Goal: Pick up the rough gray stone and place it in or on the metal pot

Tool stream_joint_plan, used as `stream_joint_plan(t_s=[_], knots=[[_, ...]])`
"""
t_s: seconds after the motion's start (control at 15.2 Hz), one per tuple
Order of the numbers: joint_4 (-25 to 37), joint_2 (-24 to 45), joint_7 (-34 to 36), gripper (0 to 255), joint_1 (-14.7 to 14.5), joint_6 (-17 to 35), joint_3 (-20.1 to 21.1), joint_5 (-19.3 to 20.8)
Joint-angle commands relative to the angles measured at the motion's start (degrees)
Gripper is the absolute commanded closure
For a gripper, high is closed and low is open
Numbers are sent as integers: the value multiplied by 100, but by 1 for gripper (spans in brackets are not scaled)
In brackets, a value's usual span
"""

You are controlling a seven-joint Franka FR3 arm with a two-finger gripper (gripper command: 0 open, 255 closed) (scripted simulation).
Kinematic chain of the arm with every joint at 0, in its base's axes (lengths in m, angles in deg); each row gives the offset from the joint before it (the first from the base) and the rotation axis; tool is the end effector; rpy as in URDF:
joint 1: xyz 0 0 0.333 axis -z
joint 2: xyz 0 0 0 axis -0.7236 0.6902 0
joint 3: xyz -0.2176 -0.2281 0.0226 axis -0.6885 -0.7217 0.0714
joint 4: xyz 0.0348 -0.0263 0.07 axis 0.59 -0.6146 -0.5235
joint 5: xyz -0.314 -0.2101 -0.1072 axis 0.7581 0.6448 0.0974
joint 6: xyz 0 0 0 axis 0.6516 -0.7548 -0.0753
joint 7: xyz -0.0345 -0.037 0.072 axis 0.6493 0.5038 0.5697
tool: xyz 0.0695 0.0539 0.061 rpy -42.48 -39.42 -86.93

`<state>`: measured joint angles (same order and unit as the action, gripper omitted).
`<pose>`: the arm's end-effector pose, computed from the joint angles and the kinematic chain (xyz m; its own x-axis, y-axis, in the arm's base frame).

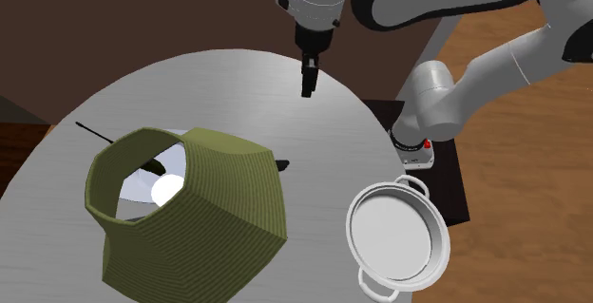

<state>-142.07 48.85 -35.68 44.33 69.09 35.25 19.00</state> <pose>0.3573 0.0541 0.5934 0.9922 0.0933 0.0828 0.1019 -0.9891 -0.1062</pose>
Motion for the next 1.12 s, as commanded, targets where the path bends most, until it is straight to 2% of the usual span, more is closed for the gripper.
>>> stream_joint_plan(t_s=[0.0, 0.86, 1.06], knots=[[-31, 258, 97, 0, -103, 291, 163, -140], [572, 2163, 599, 0, -657, 1650, 1071, -655], [515, 2303, 621, 0, -691, 1854, 1132, -670]])
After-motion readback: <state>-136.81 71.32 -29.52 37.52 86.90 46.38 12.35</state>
